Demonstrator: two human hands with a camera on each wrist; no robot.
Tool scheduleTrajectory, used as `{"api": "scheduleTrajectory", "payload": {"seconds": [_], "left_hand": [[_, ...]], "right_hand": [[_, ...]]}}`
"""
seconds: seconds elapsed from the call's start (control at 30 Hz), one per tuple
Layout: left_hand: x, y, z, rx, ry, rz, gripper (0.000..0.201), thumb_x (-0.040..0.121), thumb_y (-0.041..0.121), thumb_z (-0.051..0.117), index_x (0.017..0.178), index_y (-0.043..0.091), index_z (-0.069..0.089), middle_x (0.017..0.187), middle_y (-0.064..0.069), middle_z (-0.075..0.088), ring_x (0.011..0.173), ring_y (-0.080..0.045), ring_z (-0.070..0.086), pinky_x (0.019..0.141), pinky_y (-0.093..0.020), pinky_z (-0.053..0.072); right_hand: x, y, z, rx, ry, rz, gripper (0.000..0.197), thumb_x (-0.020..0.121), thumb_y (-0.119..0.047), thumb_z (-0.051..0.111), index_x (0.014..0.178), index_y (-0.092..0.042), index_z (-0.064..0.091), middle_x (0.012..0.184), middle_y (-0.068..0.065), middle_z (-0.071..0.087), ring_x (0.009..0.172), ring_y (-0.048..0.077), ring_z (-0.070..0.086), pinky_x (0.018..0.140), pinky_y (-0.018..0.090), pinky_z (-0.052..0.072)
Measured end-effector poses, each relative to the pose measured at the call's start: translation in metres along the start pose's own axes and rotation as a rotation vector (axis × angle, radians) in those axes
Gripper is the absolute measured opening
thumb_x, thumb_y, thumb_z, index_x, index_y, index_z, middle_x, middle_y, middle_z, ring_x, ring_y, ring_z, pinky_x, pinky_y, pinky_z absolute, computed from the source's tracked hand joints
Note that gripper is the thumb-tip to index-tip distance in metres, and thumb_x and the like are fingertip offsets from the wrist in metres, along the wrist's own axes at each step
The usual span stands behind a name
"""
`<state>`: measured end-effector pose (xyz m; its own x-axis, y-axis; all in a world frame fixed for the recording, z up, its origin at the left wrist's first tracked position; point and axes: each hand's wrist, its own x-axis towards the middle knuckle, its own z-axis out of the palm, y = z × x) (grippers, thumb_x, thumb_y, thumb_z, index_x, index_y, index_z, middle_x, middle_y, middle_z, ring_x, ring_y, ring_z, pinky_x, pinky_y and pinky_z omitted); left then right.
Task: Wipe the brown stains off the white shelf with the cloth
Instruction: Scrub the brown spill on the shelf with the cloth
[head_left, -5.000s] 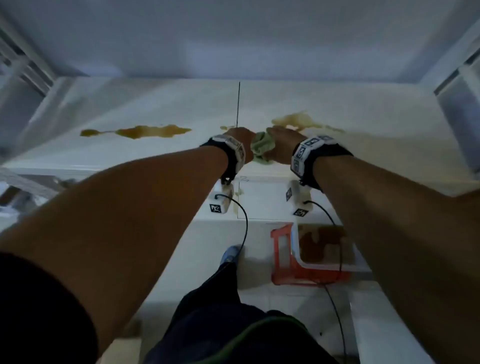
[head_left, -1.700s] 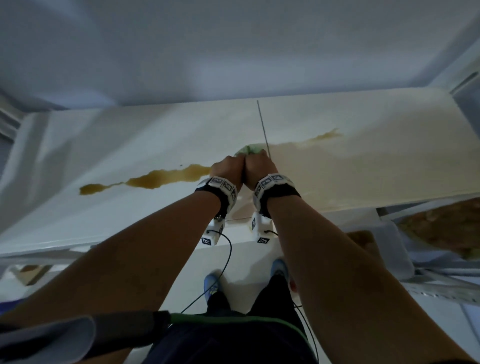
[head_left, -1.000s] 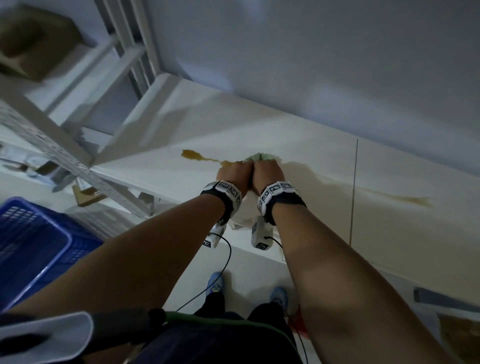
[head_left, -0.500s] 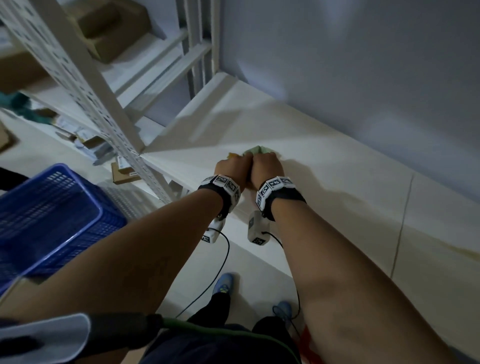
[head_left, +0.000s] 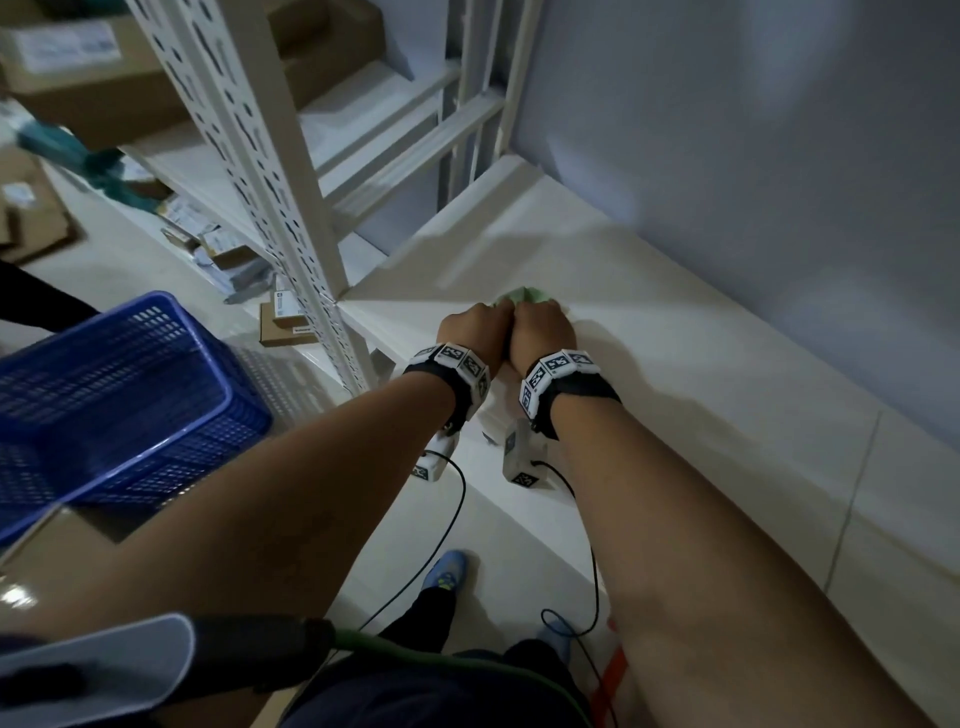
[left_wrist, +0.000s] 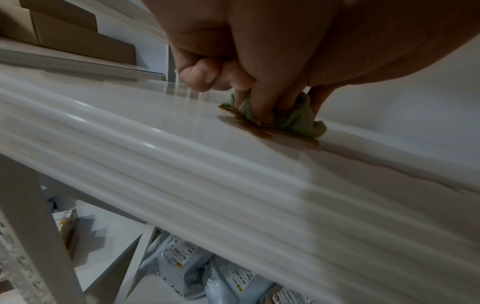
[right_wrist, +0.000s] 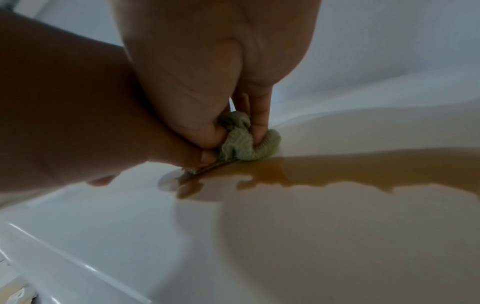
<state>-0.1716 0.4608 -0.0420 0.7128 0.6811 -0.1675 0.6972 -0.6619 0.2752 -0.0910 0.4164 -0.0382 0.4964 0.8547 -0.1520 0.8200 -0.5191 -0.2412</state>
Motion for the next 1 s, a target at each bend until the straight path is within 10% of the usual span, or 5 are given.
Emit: {"api": "scheduleTrajectory", "payload": {"seconds": [0.77,1.0], "left_hand": [[0.019,0.011,-0.006,-0.043,-0.055,-0.023,0.023,0.090,0.024,0.048,0.109,0.018,0.060,0.095,-0.007,0.069,0.086,-0.029,0.067,0.064,-0.031,0.045],[0.023,0.016,-0.019,-0.092,-0.173,-0.073,0.015,0.086,0.027,0.058,0.081,0.015,0.066,0.075,-0.004,0.063,0.065,-0.027,0.059,0.059,-0.029,0.047]], "right_hand": [[0.003,0.014,-0.016,-0.011,-0.188,0.067,0.019,0.080,-0.021,0.056,0.086,-0.015,0.073,0.087,0.009,0.072,0.078,0.028,0.067,0.066,0.024,0.048],[-0.002,0.022,-0.031,0.025,-0.192,0.057,0.017,0.079,-0.022,0.058,0.077,-0.012,0.071,0.073,0.004,0.069,0.068,0.025,0.061,0.065,0.026,0.048]]}}
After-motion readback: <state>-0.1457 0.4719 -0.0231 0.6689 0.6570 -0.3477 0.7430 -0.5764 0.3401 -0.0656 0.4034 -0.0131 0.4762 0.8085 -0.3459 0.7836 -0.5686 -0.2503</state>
